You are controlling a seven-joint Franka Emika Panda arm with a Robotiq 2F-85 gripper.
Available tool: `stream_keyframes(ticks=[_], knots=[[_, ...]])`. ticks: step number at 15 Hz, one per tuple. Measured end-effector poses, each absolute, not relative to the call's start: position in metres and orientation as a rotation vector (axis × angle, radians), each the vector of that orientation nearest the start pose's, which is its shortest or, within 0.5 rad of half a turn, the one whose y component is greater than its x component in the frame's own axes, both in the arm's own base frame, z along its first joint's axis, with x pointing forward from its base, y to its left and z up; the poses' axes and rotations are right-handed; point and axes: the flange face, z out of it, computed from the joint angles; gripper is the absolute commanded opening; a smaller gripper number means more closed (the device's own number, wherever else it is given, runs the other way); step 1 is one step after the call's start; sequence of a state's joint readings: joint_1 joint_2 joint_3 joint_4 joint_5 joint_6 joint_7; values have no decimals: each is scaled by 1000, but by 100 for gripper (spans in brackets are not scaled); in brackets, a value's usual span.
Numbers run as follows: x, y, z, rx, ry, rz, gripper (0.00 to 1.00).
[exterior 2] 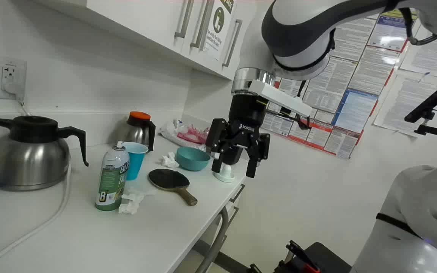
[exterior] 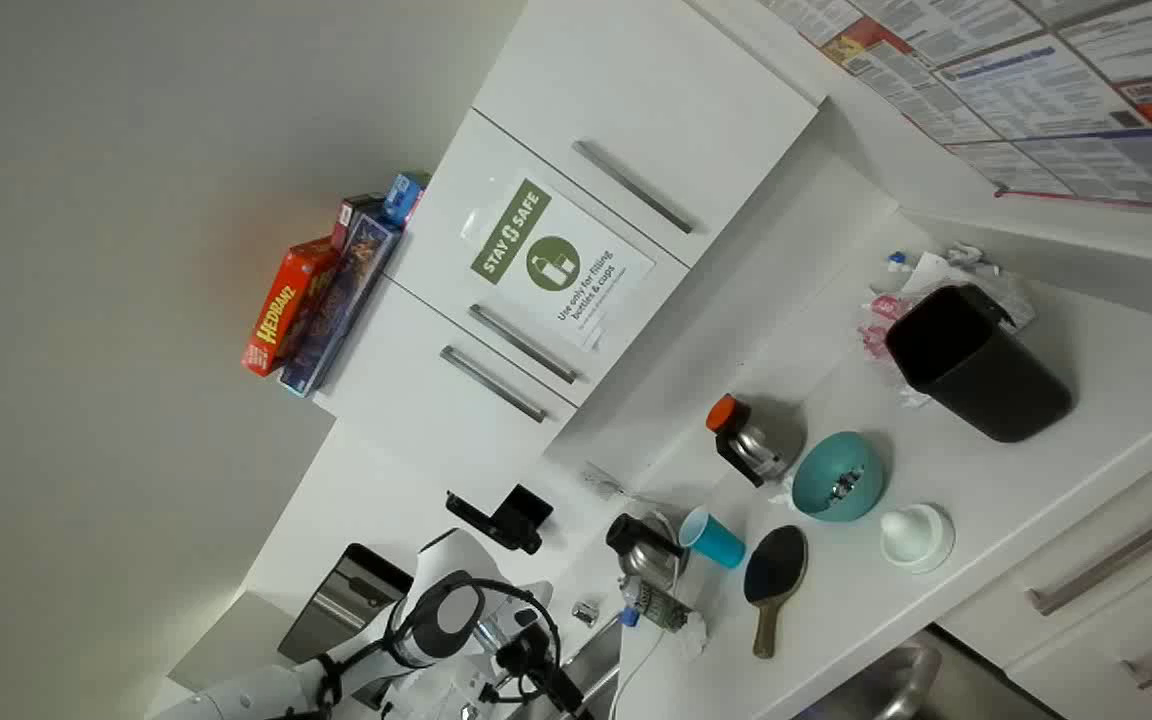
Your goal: Open the drawer on the far right
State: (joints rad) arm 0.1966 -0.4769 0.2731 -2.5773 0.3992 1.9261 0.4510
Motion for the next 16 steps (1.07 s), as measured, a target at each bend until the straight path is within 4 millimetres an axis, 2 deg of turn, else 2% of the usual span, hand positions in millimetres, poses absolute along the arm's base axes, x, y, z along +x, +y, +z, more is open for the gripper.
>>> stream_keyframes(ticks=[6, 9, 12, 16], knots=[[323, 191, 403, -2966, 293, 389, 100], [329, 177, 410, -2962, 332, 358, 100], [341, 137, 430, -2911, 443, 276, 100], [349, 52, 454, -2832, 601, 146, 100]])
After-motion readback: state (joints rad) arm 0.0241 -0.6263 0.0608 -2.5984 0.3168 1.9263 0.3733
